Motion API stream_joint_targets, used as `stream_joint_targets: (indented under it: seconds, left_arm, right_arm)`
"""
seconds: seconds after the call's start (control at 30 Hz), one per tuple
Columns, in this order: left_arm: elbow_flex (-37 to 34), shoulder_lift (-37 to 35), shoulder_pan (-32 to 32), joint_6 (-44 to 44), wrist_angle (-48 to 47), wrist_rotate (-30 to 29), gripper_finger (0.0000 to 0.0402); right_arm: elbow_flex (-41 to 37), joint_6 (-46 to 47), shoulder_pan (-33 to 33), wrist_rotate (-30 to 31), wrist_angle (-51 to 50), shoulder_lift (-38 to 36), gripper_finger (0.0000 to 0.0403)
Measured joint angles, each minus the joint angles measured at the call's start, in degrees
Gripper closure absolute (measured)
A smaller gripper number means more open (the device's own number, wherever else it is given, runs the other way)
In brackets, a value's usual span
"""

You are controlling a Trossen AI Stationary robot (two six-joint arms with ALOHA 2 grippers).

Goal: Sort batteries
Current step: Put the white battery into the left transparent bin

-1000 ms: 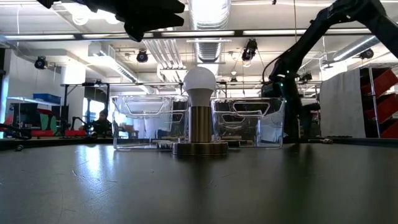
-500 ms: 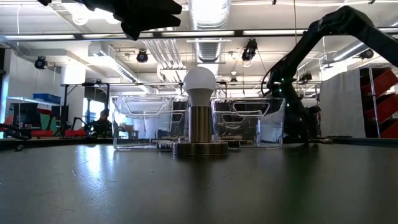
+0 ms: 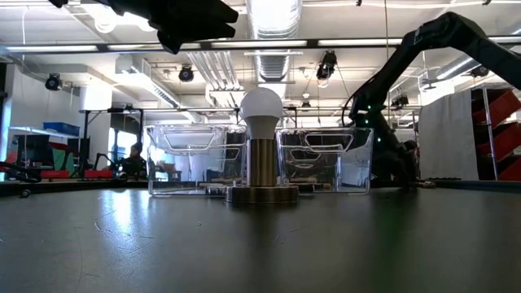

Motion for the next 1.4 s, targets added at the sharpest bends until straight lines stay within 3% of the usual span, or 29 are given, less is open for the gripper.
stream_joint_targets:
  seconds: [0.27,0.5,1.13,1.4]
  left_arm:
    - [0.0,-0.1,-0.4,-0.2,-0.1,0.0,0.0239]
    - [0.0,-0.1,-0.4,-0.2,0.1,0.0,0.0239]
    - [0.0,-0.1,-0.4,0.1,0.1,-0.1,0.0239]
    - [0.0,-0.1,-0.4,0.2,0.0,-0.1,0.0239]
  right_arm:
    - [0.3,-5.6,0.0,0.6,1.3,1.6,0.0184]
    - [0.3,-8.6,-0.1,-4.9,0.5,1.6,0.0194]
    - [0.0,-7.0,1.0,-11.1,-3.2,1.0,0.0257]
    - [0.0,-7.4,1.0,-11.1,-3.2,0.9,0.0276]
